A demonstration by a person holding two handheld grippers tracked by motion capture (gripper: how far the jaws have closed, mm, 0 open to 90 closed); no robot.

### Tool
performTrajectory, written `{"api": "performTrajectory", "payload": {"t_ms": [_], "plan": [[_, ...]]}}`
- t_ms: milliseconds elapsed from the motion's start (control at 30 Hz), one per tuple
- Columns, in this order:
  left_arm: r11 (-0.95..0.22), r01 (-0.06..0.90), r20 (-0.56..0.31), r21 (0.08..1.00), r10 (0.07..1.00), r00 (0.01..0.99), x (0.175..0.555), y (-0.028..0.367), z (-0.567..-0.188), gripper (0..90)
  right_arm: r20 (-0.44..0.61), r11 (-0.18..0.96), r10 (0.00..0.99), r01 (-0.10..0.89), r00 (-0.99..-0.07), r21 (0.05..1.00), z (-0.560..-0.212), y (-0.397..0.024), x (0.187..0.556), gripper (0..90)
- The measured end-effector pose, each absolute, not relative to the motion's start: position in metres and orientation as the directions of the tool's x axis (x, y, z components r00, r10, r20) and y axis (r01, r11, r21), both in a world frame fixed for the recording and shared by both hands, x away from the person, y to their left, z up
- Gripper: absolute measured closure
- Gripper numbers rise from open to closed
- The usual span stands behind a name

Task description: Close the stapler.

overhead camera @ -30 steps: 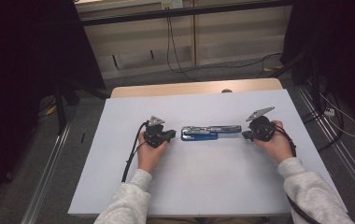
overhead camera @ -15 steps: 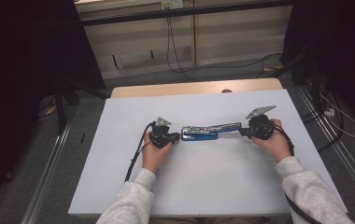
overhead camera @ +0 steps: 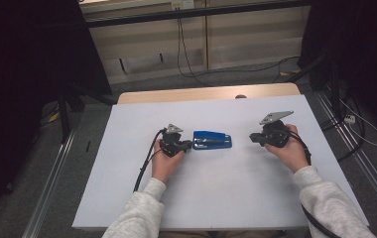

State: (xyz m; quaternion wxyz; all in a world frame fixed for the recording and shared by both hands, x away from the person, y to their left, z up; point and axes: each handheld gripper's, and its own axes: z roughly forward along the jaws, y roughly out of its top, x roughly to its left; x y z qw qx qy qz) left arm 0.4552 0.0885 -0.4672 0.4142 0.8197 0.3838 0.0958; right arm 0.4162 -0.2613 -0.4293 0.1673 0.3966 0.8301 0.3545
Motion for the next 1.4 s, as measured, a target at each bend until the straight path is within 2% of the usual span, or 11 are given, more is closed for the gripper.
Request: {"api": "performTrajectory", "payload": {"t_ms": [267,467,533,600,667,700,867,1000,1400], "plan": [[-0.367,0.546,-0.155,0.753,0.707,0.69,0.456,0.087,-0.467,81.7,0.027,0.423,0.775,0.549,-0.632,0.721,-0.431,-0.261,0.415,76.9],[-0.336,0.563,-0.171,0.756,0.728,0.664,0.452,0.097,-0.46,59.8,0.093,0.378,0.774,0.575,-0.626,0.726,-0.432,-0.261,0.408,54.2],[-0.329,0.563,-0.18,0.758,0.725,0.665,0.451,0.099,-0.459,55.9,0.105,0.372,0.772,0.579,-0.627,0.726,-0.432,-0.261,0.406,51.8],[-0.328,0.554,-0.175,0.765,0.722,0.67,0.447,0.103,-0.455,46.3,0.134,0.353,0.765,0.583,-0.63,0.731,-0.431,-0.261,0.398,43.0],[-0.321,0.552,-0.194,0.769,0.707,0.68,0.442,0.111,-0.451,45.2,0.143,0.349,0.762,0.586,-0.631,0.731,-0.43,-0.262,0.395,40.5],[-0.305,0.551,-0.203,0.777,0.706,0.678,0.439,0.115,-0.449,41.1,0.145,0.347,0.766,0.594,-0.626,0.726,-0.429,-0.262,0.389,34.9],[-0.29,0.555,-0.209,0.78,0.714,0.668,0.429,0.131,-0.443,30.8,0.163,0.342,0.767,0.611,-0.62,0.715,-0.432,-0.265,0.374,26.3],[-0.268,0.559,-0.225,0.785,0.716,0.661,0.423,0.143,-0.438,24.8,0.151,0.351,0.766,0.603,-0.625,0.717,-0.433,-0.266,0.364,20.7],[-0.258,0.526,-0.204,0.81,0.718,0.666,0.402,0.169,-0.43,16.1,0.151,0.361,0.756,0.598,-0.637,0.715,-0.43,-0.27,0.348,16.5]]}}
